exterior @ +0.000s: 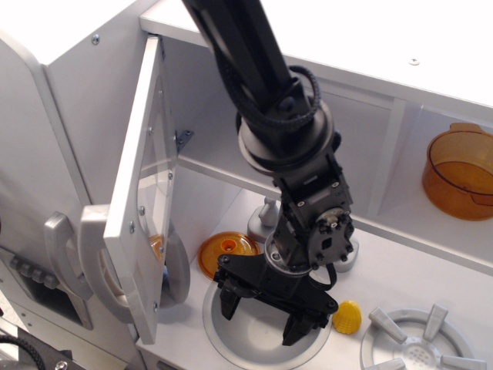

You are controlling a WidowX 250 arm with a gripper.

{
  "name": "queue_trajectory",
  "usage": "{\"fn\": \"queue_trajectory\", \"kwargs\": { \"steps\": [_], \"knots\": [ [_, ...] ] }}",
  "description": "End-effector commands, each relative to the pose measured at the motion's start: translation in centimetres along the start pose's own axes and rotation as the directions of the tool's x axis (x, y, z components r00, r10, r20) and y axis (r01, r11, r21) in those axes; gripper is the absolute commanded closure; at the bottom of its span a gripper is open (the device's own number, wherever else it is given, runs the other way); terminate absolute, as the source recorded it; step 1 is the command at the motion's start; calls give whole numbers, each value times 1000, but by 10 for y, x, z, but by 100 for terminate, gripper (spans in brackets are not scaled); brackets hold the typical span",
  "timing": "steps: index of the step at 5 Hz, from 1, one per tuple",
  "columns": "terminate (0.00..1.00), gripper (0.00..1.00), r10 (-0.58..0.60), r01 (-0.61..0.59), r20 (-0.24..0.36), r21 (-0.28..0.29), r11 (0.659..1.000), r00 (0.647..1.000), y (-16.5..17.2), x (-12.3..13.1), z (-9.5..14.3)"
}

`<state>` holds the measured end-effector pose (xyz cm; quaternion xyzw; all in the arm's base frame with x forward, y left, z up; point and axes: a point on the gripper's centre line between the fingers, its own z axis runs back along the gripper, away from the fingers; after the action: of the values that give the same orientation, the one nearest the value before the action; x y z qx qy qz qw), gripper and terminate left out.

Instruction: Close microwave

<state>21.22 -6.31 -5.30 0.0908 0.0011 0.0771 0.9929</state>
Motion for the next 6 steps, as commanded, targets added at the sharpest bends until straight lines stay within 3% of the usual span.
{"fn": "queue_trajectory", "kwargs": {
  "steps": [1, 2, 3, 4, 5, 6],
  "knots": [
    [0, 0, 0, 0, 0, 0, 1000, 1000, 0, 0, 0],
    [0, 0, 70, -70, -13, -11, 997, 997, -7, -2, 44],
    [0, 0, 102, -101, 1, -116, 988, 995, -8, -8, 86],
    [0, 0, 201, -199, -14, -225, 954, 980, 0, -14, 127],
    [0, 0, 260, -250, 5, -262, 932, 966, 17, -21, 167],
    [0, 0, 274, -256, 20, -297, 920, 961, 40, -23, 185]
  ]
}}
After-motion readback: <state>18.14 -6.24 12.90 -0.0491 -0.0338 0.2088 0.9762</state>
